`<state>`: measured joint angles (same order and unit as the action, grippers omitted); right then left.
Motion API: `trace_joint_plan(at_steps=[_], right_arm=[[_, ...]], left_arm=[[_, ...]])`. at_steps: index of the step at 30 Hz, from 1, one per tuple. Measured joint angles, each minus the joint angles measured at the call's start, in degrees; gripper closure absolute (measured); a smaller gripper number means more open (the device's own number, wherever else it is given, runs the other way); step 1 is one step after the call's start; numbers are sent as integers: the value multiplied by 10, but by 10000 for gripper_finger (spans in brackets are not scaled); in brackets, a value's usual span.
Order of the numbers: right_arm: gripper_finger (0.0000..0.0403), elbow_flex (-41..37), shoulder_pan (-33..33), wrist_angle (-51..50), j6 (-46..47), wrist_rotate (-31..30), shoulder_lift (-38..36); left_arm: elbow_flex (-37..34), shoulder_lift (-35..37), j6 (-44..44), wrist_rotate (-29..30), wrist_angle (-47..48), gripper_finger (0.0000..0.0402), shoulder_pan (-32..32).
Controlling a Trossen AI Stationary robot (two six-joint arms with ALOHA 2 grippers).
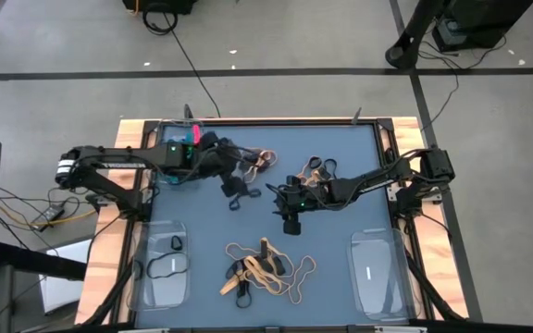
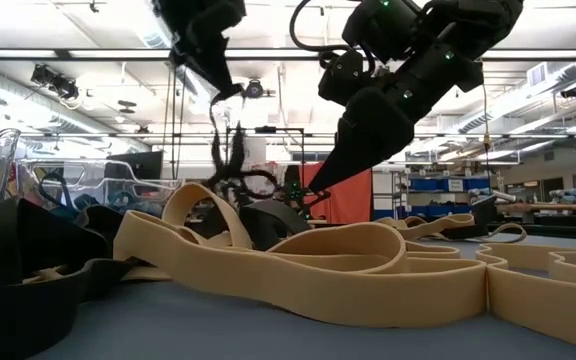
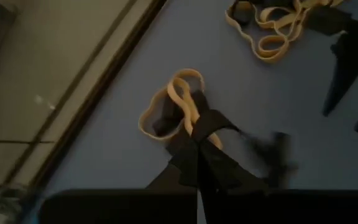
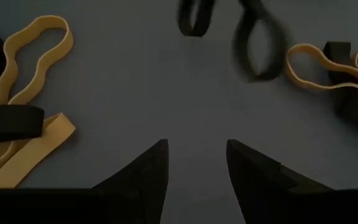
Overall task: Sort rubber bands into baskets
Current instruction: Put the black rubber band into the bottom left transparent bin
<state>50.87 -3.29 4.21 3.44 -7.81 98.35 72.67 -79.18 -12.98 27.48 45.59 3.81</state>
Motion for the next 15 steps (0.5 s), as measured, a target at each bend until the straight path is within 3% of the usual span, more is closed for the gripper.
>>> trace_joint_plan(at_steps=[6, 10, 15], right_arm=[[229, 0, 0, -4, 2, 0, 0], [229, 0, 0, -6, 0, 0, 0], [229, 0, 0, -17, -1, 0, 0]], left_arm=[[0, 8, 70, 132, -123, 399, -5], [-6, 10, 116, 161, -224, 398, -24], [-9, 9, 134, 205, -249, 398, -22]])
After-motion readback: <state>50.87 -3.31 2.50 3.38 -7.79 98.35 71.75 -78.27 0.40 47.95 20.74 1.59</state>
